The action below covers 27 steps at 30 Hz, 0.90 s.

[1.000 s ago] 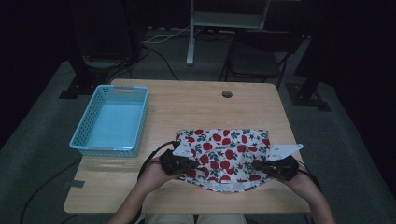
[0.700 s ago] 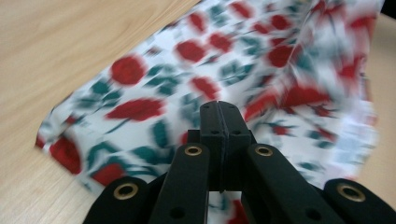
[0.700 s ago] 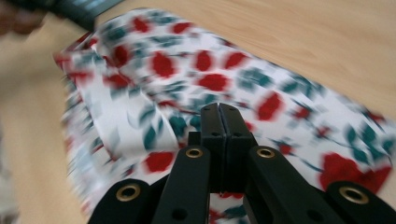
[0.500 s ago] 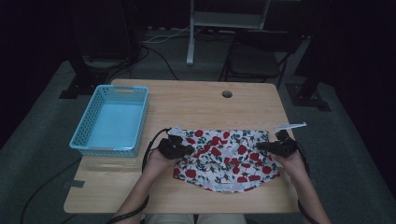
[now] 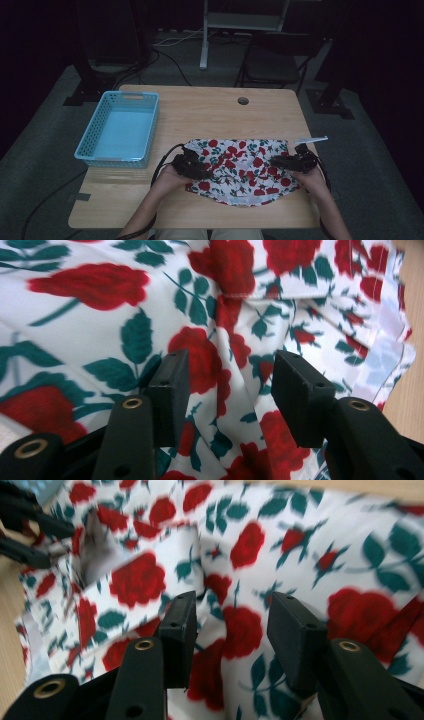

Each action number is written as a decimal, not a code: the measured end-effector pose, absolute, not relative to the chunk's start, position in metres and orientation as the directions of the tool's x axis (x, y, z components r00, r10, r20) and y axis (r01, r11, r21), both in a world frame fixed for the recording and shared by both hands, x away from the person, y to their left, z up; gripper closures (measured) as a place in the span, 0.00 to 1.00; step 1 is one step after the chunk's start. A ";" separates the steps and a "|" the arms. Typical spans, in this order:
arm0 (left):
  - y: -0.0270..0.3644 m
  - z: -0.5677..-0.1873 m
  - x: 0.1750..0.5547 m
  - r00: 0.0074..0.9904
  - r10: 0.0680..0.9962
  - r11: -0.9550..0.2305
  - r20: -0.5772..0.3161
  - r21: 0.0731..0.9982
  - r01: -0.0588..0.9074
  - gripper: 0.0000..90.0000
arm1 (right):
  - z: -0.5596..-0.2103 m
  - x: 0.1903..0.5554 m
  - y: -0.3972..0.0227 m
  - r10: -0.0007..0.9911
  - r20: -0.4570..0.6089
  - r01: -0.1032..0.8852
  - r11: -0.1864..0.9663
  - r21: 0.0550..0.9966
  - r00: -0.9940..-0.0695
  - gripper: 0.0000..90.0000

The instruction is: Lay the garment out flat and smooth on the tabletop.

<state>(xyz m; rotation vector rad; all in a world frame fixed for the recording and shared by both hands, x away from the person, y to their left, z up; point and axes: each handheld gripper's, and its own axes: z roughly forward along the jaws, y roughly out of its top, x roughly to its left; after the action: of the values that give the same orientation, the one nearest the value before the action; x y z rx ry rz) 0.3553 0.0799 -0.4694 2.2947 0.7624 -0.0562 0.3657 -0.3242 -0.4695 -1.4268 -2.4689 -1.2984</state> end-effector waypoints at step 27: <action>0.123 -0.351 0.401 0.501 0.850 -0.090 -0.164 0.891 0.445 0.48 | -0.344 0.388 -0.324 0.848 0.280 0.523 -0.003 0.852 -0.450 0.60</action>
<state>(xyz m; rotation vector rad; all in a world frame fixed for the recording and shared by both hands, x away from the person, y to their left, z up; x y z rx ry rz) 0.4012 0.1231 -0.3506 1.7189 1.1048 0.4929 0.3883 -0.3237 -0.3435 -1.7515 -2.4131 -1.7660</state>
